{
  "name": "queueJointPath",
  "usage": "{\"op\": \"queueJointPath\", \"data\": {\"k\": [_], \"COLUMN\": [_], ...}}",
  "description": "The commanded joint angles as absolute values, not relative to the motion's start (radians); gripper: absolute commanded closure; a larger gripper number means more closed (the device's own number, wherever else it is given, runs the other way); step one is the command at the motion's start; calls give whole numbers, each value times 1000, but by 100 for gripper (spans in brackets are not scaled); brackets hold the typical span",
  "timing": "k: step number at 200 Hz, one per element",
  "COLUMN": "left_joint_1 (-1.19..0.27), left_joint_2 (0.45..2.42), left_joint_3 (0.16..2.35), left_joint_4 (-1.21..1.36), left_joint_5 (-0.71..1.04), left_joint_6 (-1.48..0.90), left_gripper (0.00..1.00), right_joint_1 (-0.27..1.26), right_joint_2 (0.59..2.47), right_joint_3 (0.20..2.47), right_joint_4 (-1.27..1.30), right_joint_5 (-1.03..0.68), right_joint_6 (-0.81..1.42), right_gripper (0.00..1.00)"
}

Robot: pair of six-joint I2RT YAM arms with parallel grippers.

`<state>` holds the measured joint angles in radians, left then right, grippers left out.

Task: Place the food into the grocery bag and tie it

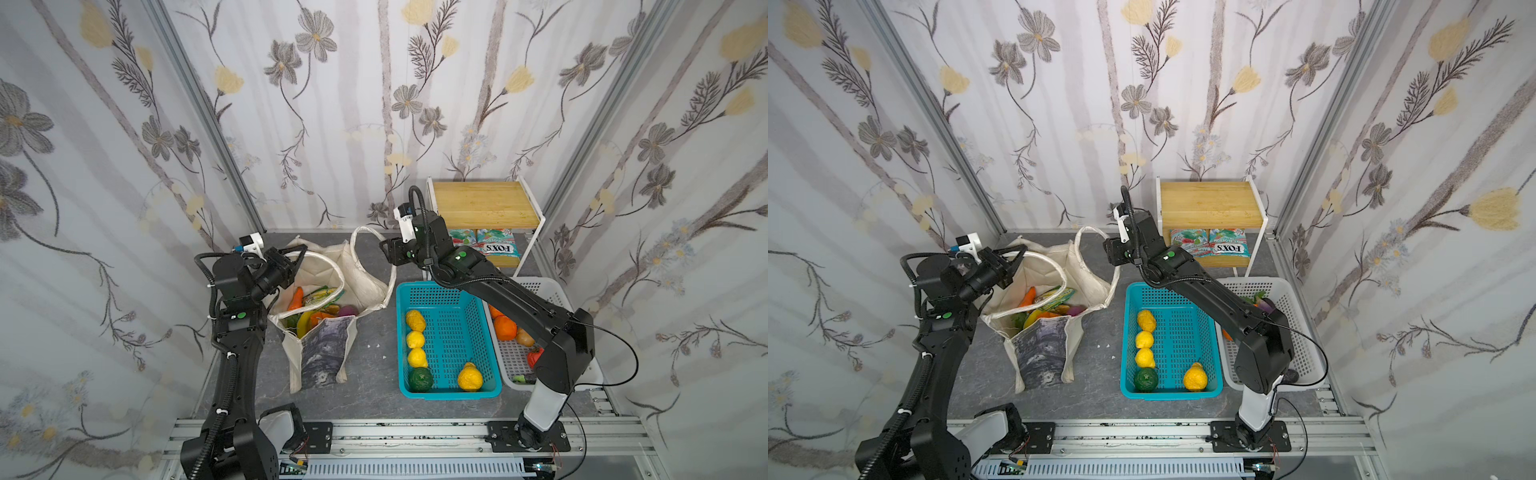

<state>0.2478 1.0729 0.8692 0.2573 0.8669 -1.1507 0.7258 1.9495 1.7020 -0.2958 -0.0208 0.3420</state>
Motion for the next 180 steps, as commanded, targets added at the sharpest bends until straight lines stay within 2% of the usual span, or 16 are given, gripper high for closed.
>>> {"op": "queueJointPath", "data": {"k": [1,23,36,53,85,95,116,139,180], "left_joint_1": [250,250,250,251,252,251,251,250,249], "left_joint_2": [1061,1058,1057,1056,1049,1048,1042,1040,1031], "left_joint_3": [879,876,873,871,868,867,862,861,856], "left_joint_4": [357,357,357,359,359,359,360,361,364], "left_joint_5": [882,884,881,879,879,881,881,881,887], "left_joint_6": [-1146,-1146,-1148,-1149,-1152,-1153,-1155,-1157,-1156], "left_gripper": [100,100,100,100,100,100,100,100,100], "right_joint_1": [717,712,712,709,717,732,767,802,888], "right_joint_2": [1962,1971,1955,1954,1977,1948,1862,1843,1980], "right_joint_3": [1688,1678,1637,1600,1618,1592,1505,1496,1704], "right_joint_4": [-313,-306,-230,-150,-111,-74,36,77,-100], "right_joint_5": [-35,-44,-104,-174,-230,-209,-164,-187,-77], "right_joint_6": [399,405,398,419,436,420,352,279,150], "right_gripper": [45,49,56,59,93,99,100,100,100]}}
